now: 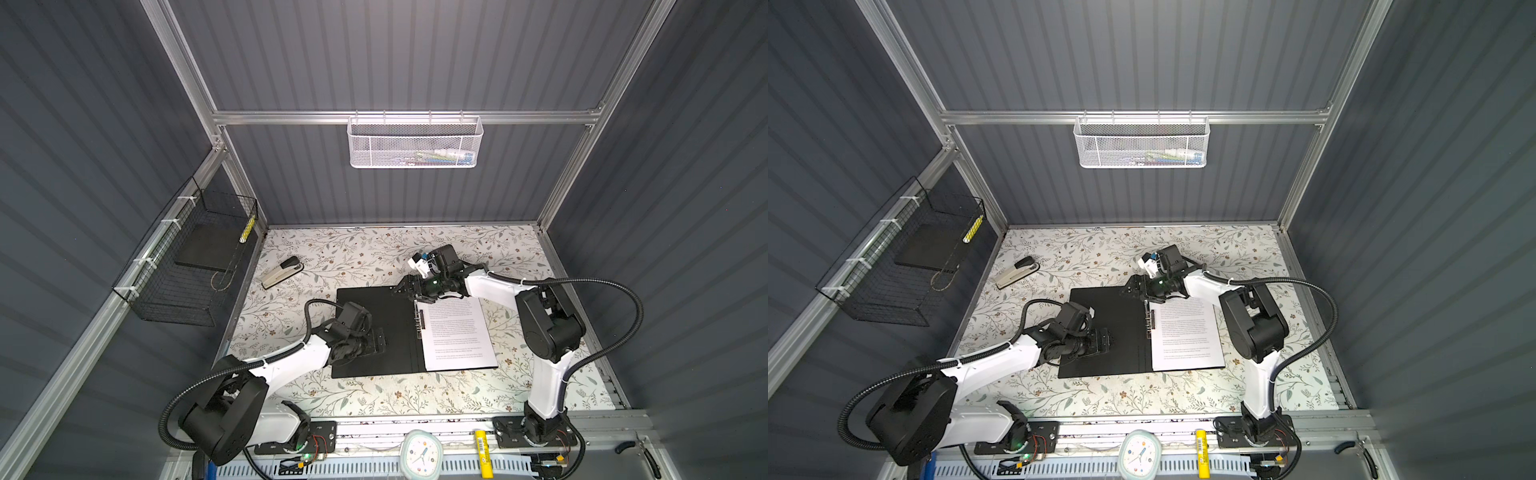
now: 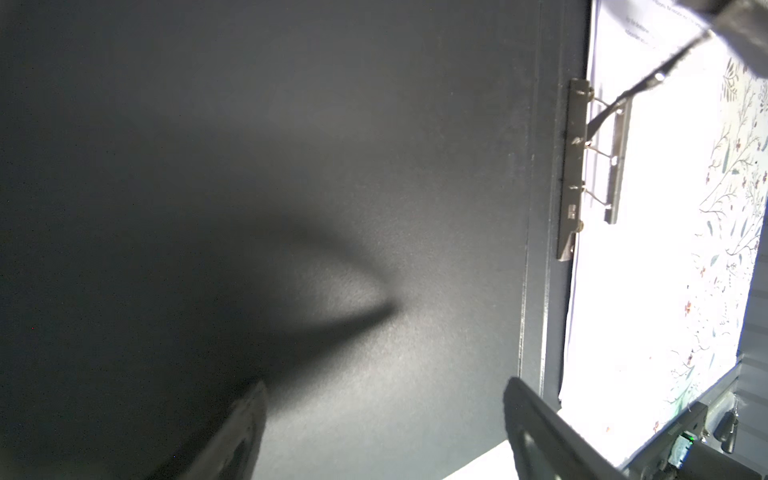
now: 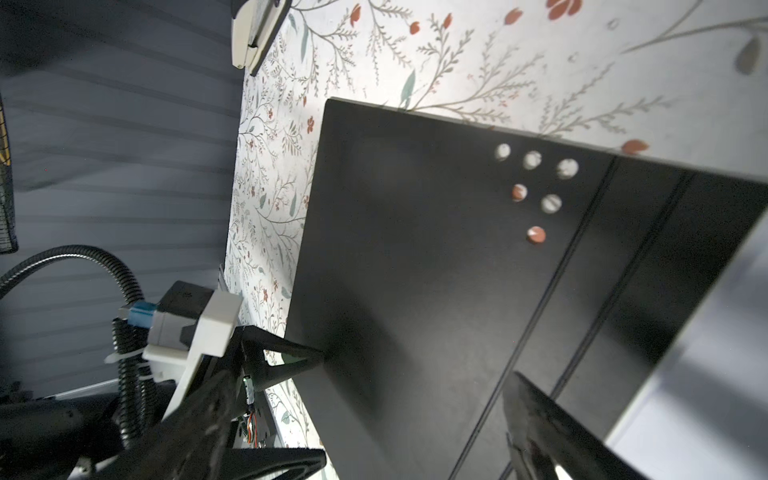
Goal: Put the files into the folder
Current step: 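Grasp the metal clip lever with the right gripper while left gripper holds the folder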
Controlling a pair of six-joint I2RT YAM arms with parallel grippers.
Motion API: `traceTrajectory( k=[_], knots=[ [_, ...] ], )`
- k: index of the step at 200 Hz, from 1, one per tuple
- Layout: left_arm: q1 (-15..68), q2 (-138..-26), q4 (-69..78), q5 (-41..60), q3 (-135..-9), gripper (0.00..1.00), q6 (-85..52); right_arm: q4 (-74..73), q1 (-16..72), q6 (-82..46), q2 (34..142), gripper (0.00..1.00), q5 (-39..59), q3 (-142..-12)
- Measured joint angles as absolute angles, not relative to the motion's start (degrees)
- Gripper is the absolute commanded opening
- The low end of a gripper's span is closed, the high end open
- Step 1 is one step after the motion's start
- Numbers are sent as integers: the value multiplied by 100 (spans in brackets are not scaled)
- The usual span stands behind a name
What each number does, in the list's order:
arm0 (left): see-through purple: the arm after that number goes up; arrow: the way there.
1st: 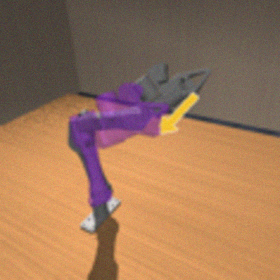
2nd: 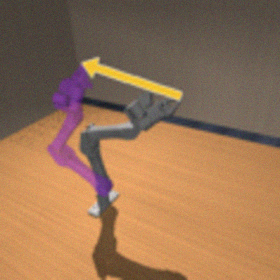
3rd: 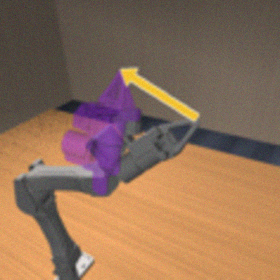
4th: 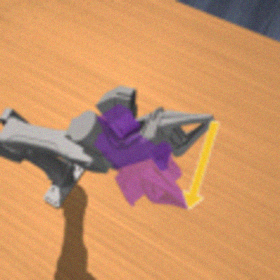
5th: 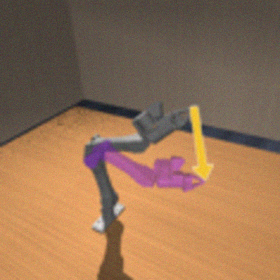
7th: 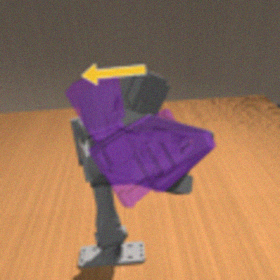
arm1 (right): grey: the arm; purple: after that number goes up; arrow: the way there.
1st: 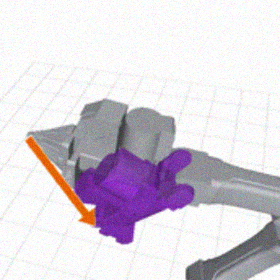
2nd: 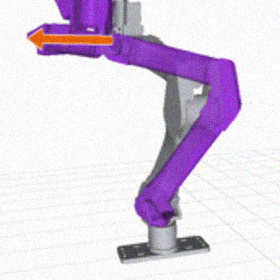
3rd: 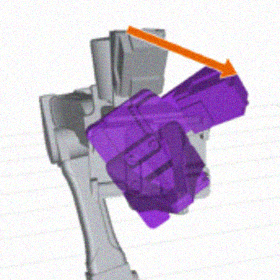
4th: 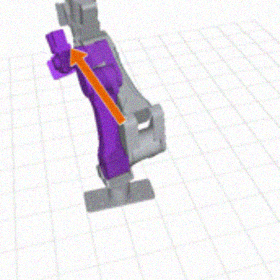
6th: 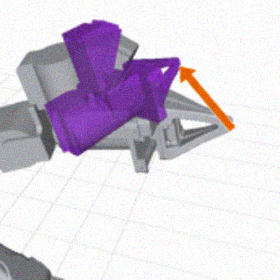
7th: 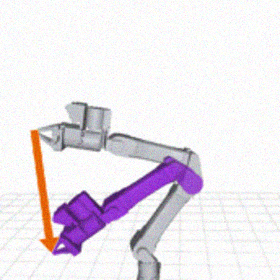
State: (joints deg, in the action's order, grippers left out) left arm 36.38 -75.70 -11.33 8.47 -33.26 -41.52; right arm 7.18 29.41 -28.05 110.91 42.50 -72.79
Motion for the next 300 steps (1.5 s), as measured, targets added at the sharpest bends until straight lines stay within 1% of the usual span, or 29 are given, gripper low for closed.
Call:
traceTrajectory(
  k=[44,78,138,175,180,188,201,213,232,256,300],
  knots=[
    [3636,-7535,-1184,755,-3326,91,-4152,545,3072,-2954,10608,99,4261,-6475],
    [3636,-7516,-1245,731,-3326,91,-4143,423,3212,-3089,10114,99,4042,-5850],
    [3632,-7489,-1302,642,-3332,94,-4086,471,3238,-3439,9133,99,2926,-5551],
    [3632,-7345,-1404,449,-3253,94,-4091,668,3199,-4082,8779,99,2432,-5500],
    [3632,-7299,-1415,447,-3223,94,-4091,683,3192,-4213,8707,96,2379,-5446],
    [3632,-7223,-1420,447,-3166,95,-4091,672,3186,-4427,8565,89,2316,-5297],
    [3632,-7113,-1417,456,-3081,95,-4088,543,3170,-4921,8302,72,2252,-4934],
    [3632,-7081,-1398,460,-3046,95,-4082,333,3168,-5478,8136,62,2250,-4543],
    [3632,-7076,-1385,473,-3039,95,-4049,121,3199,-6383,8147,58,2265,-4119],
    [3632,-7072,-1363,495,-3026,95,-3977,27,3358,-7284,8167,48,2174,-3957],
    [3627,-7072,-1238,615,-2985,95,-3848,-180,3627,-8239,8147,45,1800,-4029]
  ],
)
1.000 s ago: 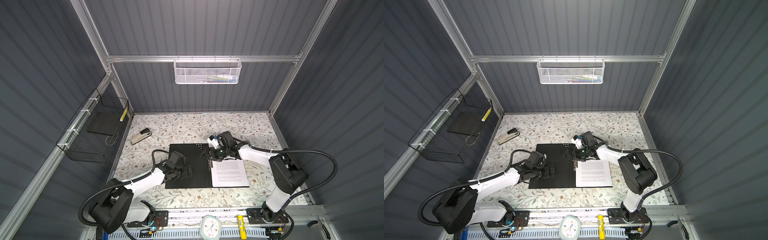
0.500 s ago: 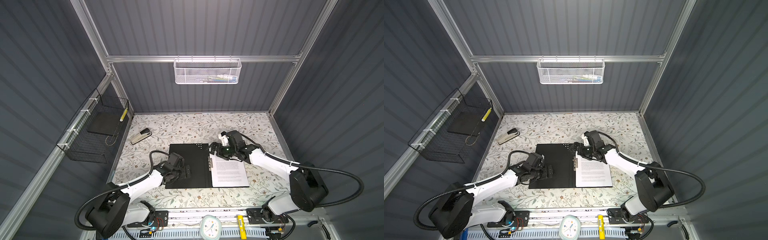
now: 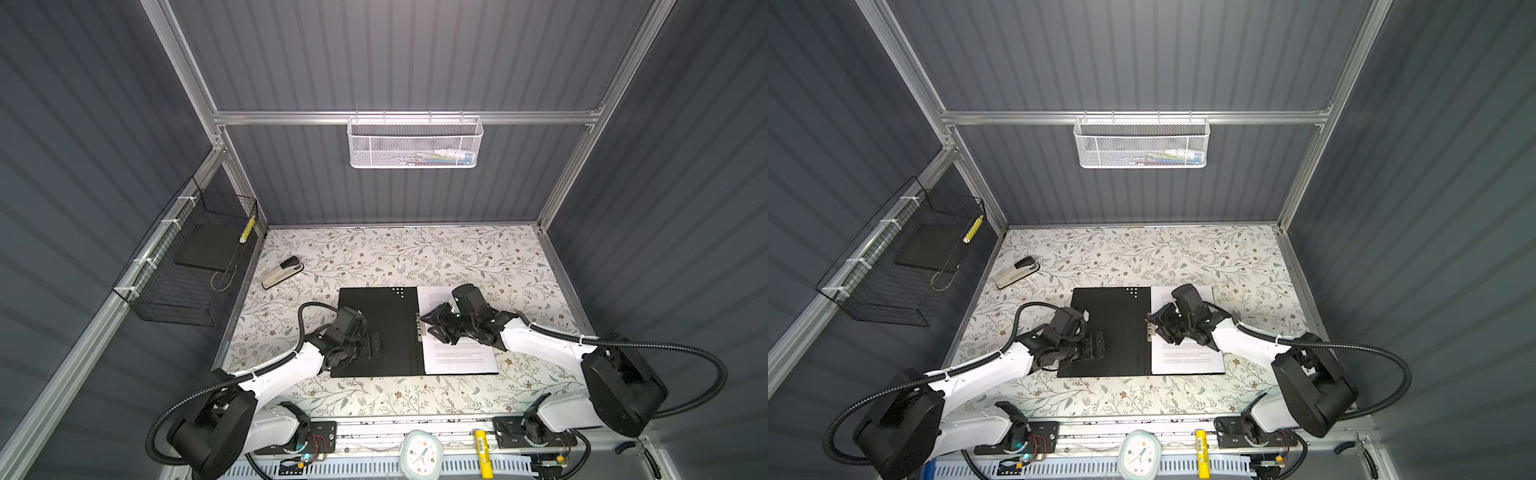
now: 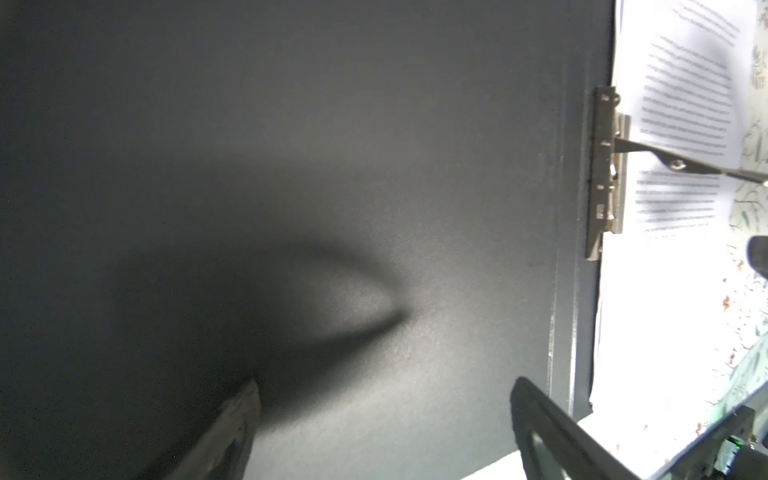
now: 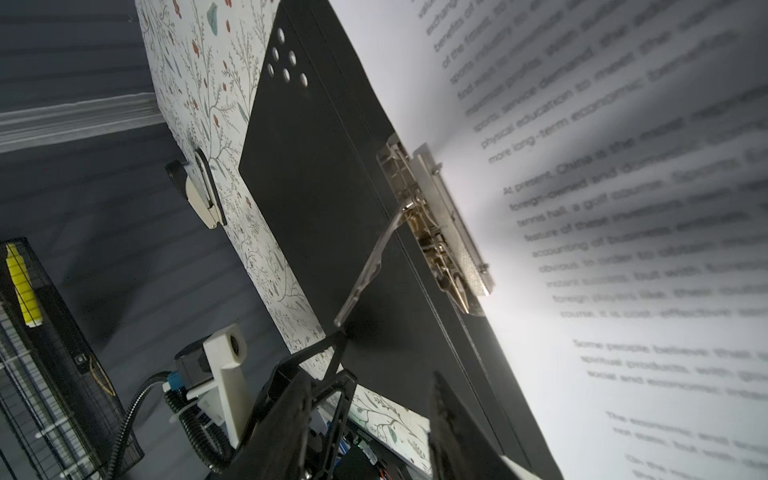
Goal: Put the files into the folder
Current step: 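Grasp the metal clip lever with the right gripper while left gripper holds the folder, then press the clip lever down onto the sheets with the right gripper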
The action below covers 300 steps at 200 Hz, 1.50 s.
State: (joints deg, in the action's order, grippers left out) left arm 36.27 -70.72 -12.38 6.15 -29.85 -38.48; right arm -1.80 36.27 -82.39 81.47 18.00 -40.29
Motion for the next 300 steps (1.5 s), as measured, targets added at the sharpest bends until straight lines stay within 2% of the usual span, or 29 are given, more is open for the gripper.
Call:
traceTrajectory(
  k=[13,76,120,195,300],
  knots=[
    [3627,-7072,-1192,655,-2971,95,-3806,-180,3656,-8374,8156,39,1732,-4108],
    [3627,-7006,-1002,781,-2858,95,-3701,-327,3734,-8836,8722,36,1645,-4449],
    [3627,-6991,-967,845,-2838,95,-3699,-349,3782,-9000,8930,30,1645,-4475],
    [3627,-6987,-888,891,-2801,95,-3688,-392,3778,-9126,8962,22,1625,-4475],
    [3627,-6836,-803,910,-2663,95,-3680,-604,3712,-9159,9091,16,1647,-4475]
  ],
)
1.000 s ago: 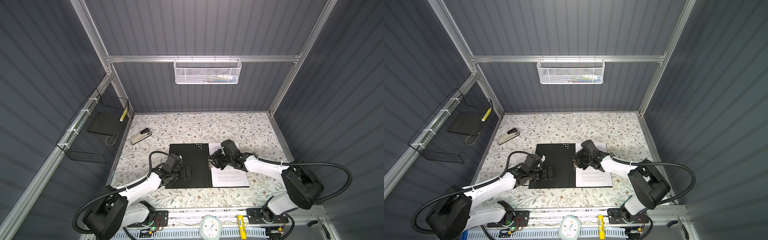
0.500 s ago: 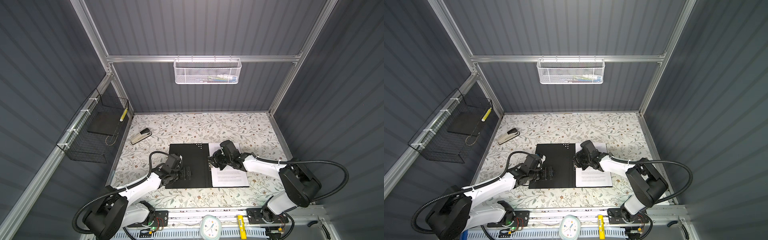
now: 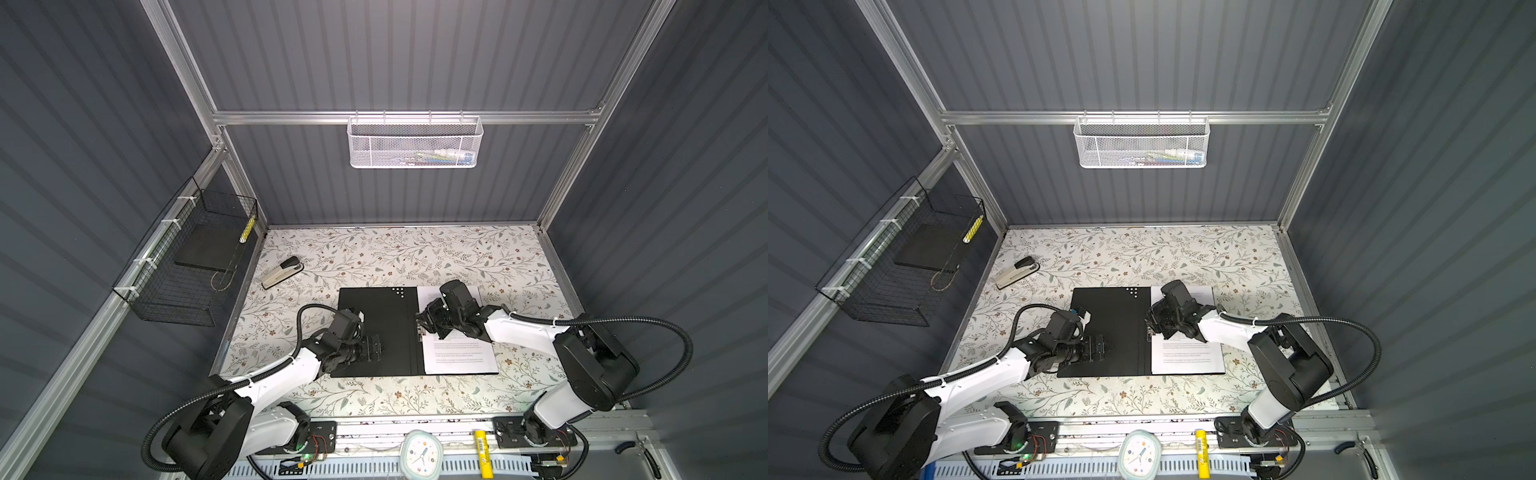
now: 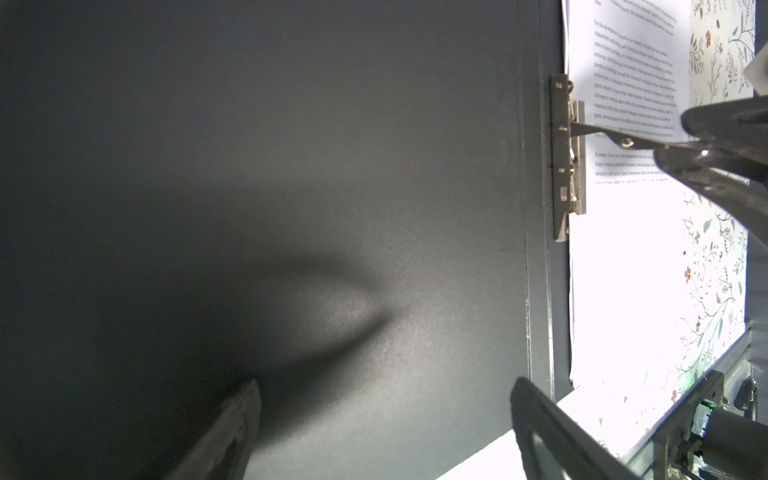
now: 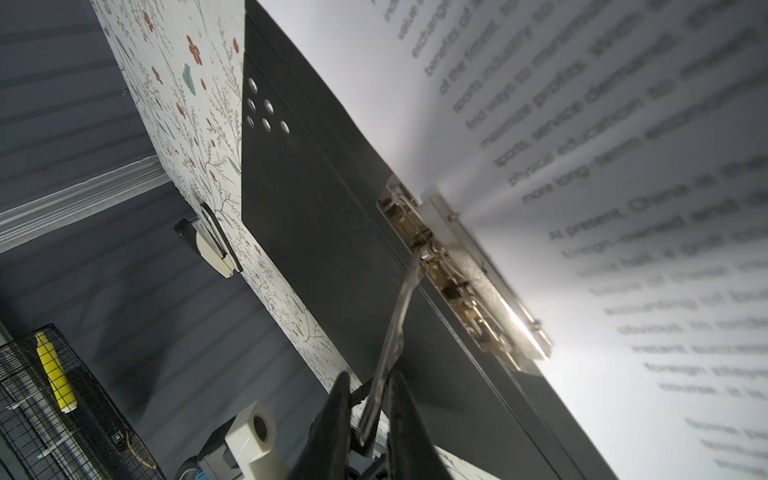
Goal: Put the files into the folder
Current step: 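Press the clip lever down onto the sheets with the right gripper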
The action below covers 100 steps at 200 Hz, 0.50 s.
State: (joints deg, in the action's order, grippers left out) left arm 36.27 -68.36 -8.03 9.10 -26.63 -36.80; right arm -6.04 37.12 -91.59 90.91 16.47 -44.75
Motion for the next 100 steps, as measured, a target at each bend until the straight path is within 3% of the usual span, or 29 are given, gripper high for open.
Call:
traceTrajectory(
  k=[73,100],
  knots=[
    [3627,-6836,-781,910,-2655,95,-3680,-624,3712,-9260,9091,12,1669,-4436],
    [3627,-6836,-768,910,-2652,95,-3680,-596,3712,-9277,9091,6,1669,-4412]
  ],
)
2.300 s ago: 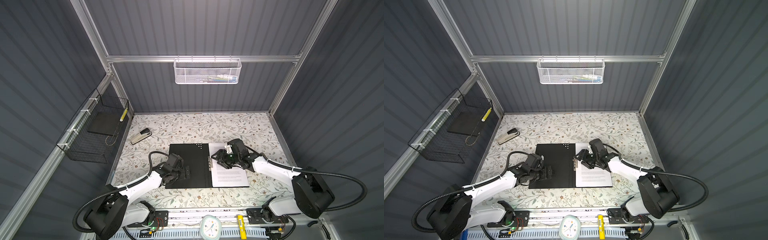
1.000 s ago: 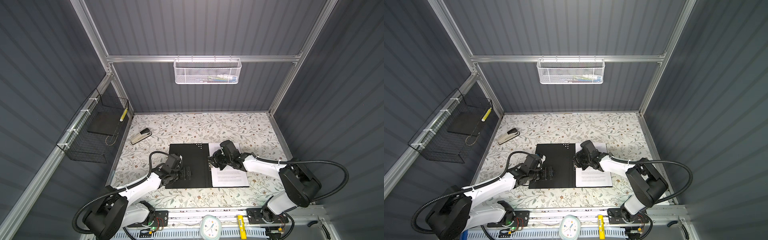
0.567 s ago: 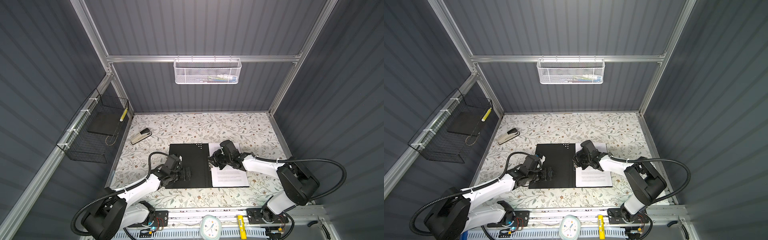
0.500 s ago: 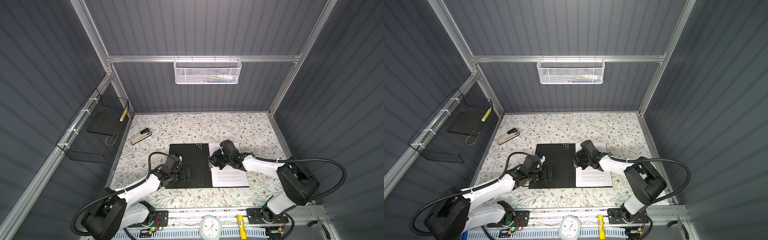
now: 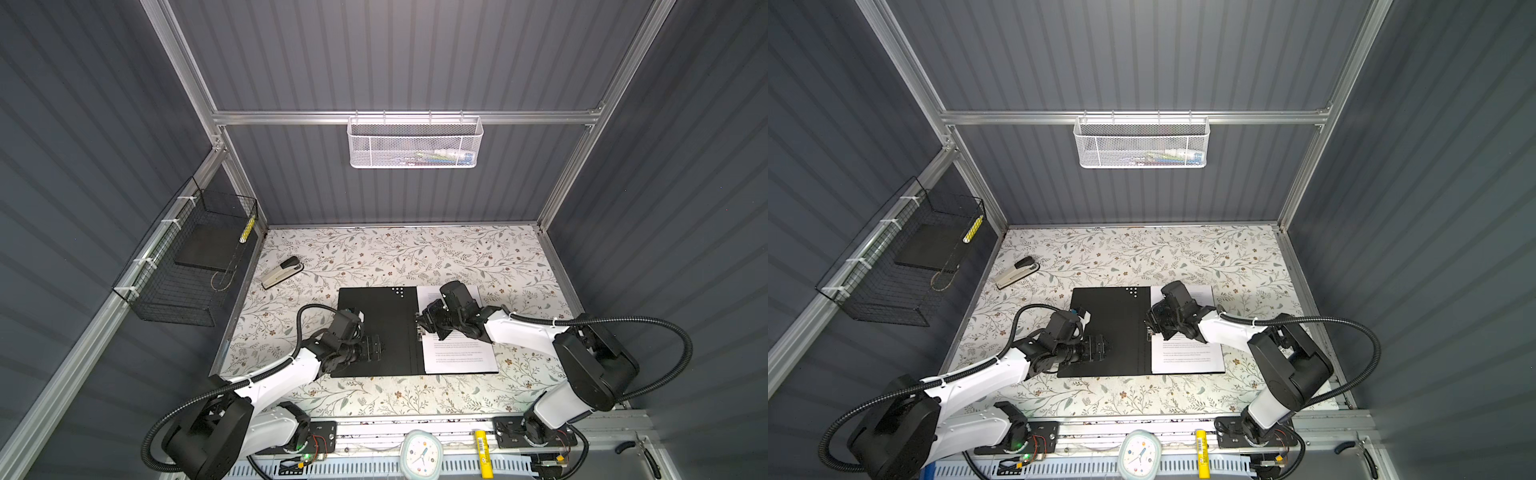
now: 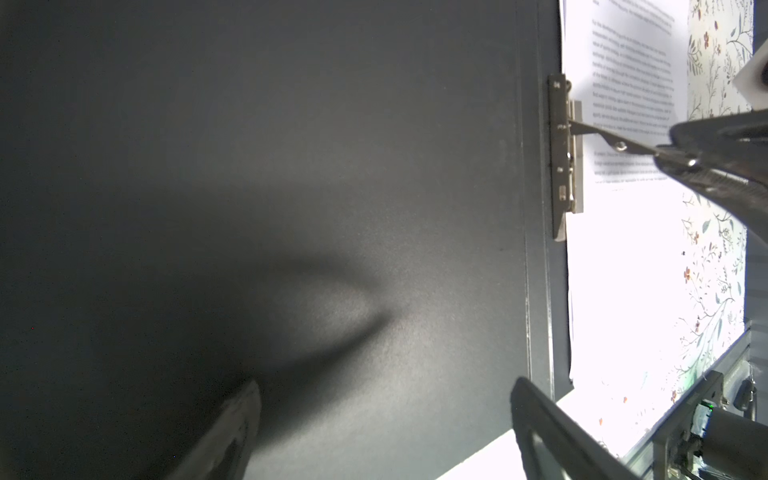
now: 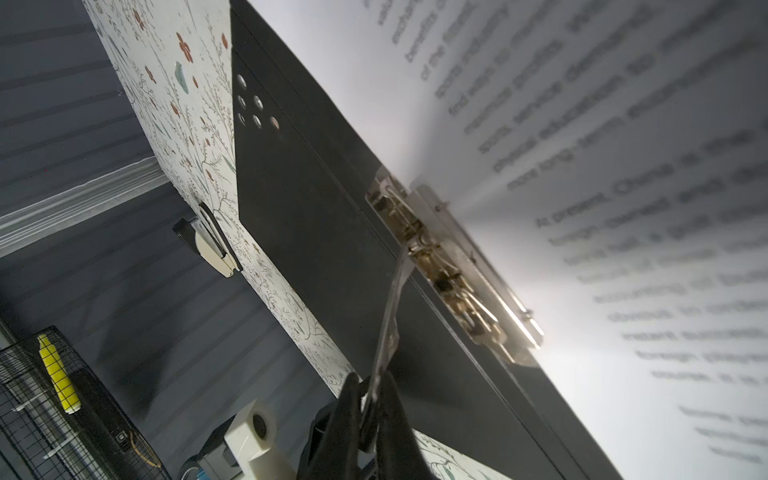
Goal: Put the files into the folder
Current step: 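Press the clip lever down onto the sheets with the right gripper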
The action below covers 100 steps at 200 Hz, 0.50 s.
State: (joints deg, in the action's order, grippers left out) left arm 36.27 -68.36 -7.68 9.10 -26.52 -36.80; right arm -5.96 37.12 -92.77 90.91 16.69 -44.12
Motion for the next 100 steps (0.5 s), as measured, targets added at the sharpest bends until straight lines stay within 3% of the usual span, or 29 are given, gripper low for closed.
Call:
traceTrajectory(
  k=[27,100],
  knots=[
    [3627,-6838,-764,908,-2650,95,-3680,-593,3706,-9279,9094,0,1673,-4390],
    [3627,-7297,-342,875,-2834,95,-3752,-681,3273,-8757,9697,0,2209,-4901]
  ],
)
